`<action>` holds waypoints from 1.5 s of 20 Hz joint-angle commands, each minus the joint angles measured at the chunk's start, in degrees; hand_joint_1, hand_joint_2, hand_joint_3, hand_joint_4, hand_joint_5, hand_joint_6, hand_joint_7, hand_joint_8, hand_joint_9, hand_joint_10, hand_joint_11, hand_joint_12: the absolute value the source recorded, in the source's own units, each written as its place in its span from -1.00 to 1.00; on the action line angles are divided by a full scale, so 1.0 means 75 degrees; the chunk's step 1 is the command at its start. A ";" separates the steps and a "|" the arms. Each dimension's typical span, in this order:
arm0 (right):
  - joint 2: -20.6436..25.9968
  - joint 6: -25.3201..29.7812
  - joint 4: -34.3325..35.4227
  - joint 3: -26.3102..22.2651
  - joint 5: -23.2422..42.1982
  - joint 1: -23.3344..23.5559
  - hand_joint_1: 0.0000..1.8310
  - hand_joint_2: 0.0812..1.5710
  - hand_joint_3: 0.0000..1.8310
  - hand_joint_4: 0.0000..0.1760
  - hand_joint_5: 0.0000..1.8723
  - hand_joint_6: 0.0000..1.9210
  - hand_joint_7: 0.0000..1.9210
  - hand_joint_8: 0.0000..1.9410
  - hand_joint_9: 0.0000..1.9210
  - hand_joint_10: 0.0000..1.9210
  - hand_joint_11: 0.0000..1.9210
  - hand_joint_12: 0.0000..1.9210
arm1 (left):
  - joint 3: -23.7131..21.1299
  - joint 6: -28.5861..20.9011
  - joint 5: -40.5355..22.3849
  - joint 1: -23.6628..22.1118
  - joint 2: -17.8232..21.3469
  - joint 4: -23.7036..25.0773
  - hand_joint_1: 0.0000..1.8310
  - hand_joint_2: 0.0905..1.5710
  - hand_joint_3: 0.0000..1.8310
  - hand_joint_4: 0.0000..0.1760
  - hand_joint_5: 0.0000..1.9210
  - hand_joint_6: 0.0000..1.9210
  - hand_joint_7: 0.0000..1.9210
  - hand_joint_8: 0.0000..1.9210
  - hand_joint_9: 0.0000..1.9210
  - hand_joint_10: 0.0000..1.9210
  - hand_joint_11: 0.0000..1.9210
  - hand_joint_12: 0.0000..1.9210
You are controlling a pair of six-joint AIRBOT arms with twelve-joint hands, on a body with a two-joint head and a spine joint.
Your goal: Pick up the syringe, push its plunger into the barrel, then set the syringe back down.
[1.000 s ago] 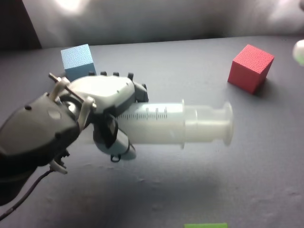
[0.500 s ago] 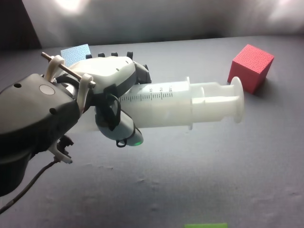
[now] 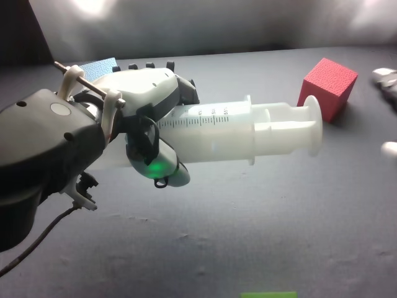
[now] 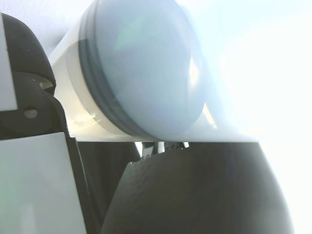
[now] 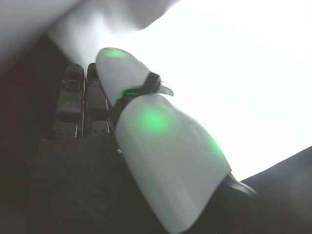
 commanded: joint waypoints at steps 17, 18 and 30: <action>-0.1133 0.0478 0.0484 0.0919 -0.1022 0.0600 0.55 0.91 -1.00 -1.00 -0.97 -1.00 -1.00 -1.00 -1.00 -1.00 -1.00 -1.00 | 0.0105 0.0228 -0.0319 -0.0413 0.0018 0.0196 0.50 0.41 -1.00 -1.00 -0.02 -0.09 -0.02 0.09 -0.12 0.41 -0.36 0.25; -0.1143 0.0478 0.0544 0.0932 -0.1213 0.0620 0.55 0.92 -1.00 -1.00 -0.97 -1.00 -1.00 -1.00 -1.00 -1.00 -1.00 -1.00 | 0.0109 0.0228 -0.0319 -0.0416 0.0016 0.0196 0.50 0.40 -1.00 -1.00 0.00 -0.11 -0.01 0.07 -0.12 0.40 -0.35 0.25; -0.1757 0.0217 0.0964 0.1291 -0.2139 0.0992 0.47 0.94 -1.00 -1.00 -0.97 -1.00 -1.00 -1.00 -1.00 -1.00 -1.00 -1.00 | 0.0142 0.0229 -0.0320 -0.0470 -0.0054 0.0164 0.50 0.40 -1.00 -1.00 -0.02 -0.04 -0.01 0.08 -0.10 0.36 -0.34 0.17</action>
